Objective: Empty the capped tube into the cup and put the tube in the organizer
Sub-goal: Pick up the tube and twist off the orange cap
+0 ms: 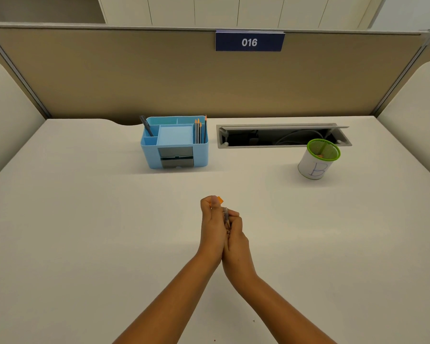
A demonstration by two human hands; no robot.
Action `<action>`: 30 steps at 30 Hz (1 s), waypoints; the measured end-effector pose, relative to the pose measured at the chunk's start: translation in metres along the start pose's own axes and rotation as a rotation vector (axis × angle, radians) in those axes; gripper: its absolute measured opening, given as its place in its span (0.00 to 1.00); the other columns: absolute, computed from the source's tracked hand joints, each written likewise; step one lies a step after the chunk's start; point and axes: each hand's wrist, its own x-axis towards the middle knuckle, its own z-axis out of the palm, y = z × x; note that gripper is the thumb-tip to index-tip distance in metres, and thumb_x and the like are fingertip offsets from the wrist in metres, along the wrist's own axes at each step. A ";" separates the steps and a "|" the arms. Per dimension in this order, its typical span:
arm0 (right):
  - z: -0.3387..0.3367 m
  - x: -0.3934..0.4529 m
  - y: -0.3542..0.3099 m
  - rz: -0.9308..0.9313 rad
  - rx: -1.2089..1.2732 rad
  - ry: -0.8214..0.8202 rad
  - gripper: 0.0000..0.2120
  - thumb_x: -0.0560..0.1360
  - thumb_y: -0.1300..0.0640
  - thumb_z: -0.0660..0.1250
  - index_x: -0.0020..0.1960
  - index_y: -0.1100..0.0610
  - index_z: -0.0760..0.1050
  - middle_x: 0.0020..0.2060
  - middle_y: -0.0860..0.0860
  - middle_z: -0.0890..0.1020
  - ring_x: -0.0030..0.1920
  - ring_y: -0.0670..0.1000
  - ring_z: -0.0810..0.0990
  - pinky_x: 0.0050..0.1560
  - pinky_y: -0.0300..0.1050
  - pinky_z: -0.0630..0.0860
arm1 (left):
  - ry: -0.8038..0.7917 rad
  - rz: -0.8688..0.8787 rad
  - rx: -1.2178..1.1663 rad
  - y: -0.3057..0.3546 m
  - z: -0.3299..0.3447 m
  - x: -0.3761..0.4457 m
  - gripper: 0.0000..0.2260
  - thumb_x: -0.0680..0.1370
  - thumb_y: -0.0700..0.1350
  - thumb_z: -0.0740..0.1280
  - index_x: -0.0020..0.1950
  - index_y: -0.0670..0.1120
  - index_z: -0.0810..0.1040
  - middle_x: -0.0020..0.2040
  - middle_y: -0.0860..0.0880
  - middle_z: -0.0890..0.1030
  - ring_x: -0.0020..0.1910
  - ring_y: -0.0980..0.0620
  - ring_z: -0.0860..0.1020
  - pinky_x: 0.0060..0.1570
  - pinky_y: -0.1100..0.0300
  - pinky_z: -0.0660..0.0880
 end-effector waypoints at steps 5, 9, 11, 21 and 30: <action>-0.002 -0.001 0.001 -0.022 -0.047 0.008 0.11 0.80 0.46 0.50 0.48 0.36 0.70 0.42 0.41 0.82 0.44 0.36 0.80 0.38 0.31 0.75 | 0.017 -0.016 -0.049 -0.001 0.000 -0.001 0.18 0.71 0.65 0.50 0.49 0.55 0.69 0.40 0.48 0.78 0.41 0.52 0.78 0.44 0.60 0.75; -0.004 -0.002 0.000 -0.024 -0.052 -0.001 0.10 0.80 0.48 0.51 0.47 0.36 0.69 0.43 0.40 0.81 0.44 0.33 0.79 0.37 0.28 0.75 | 0.013 -0.048 -0.098 -0.001 0.001 -0.002 0.22 0.69 0.66 0.50 0.51 0.52 0.69 0.42 0.47 0.80 0.43 0.51 0.80 0.44 0.61 0.75; -0.004 -0.003 0.000 -0.030 -0.059 0.000 0.10 0.80 0.48 0.51 0.48 0.36 0.68 0.43 0.39 0.81 0.45 0.33 0.79 0.38 0.27 0.75 | 0.017 -0.065 -0.117 -0.001 0.001 -0.002 0.21 0.73 0.63 0.49 0.53 0.50 0.69 0.42 0.48 0.81 0.43 0.52 0.80 0.44 0.62 0.75; -0.008 -0.002 0.004 -0.203 -0.271 0.070 0.06 0.78 0.49 0.55 0.55 0.45 0.61 0.42 0.37 0.77 0.42 0.37 0.80 0.37 0.27 0.75 | 0.085 -0.120 -0.166 0.001 0.000 -0.005 0.16 0.79 0.55 0.50 0.56 0.48 0.70 0.54 0.47 0.78 0.53 0.50 0.77 0.52 0.59 0.73; -0.017 0.005 -0.002 -0.226 -0.252 0.075 0.13 0.76 0.44 0.54 0.56 0.49 0.63 0.45 0.38 0.77 0.44 0.34 0.78 0.39 0.25 0.73 | 0.066 -0.116 -0.075 -0.010 -0.014 -0.002 0.07 0.77 0.47 0.62 0.52 0.46 0.73 0.54 0.44 0.79 0.52 0.46 0.78 0.50 0.52 0.77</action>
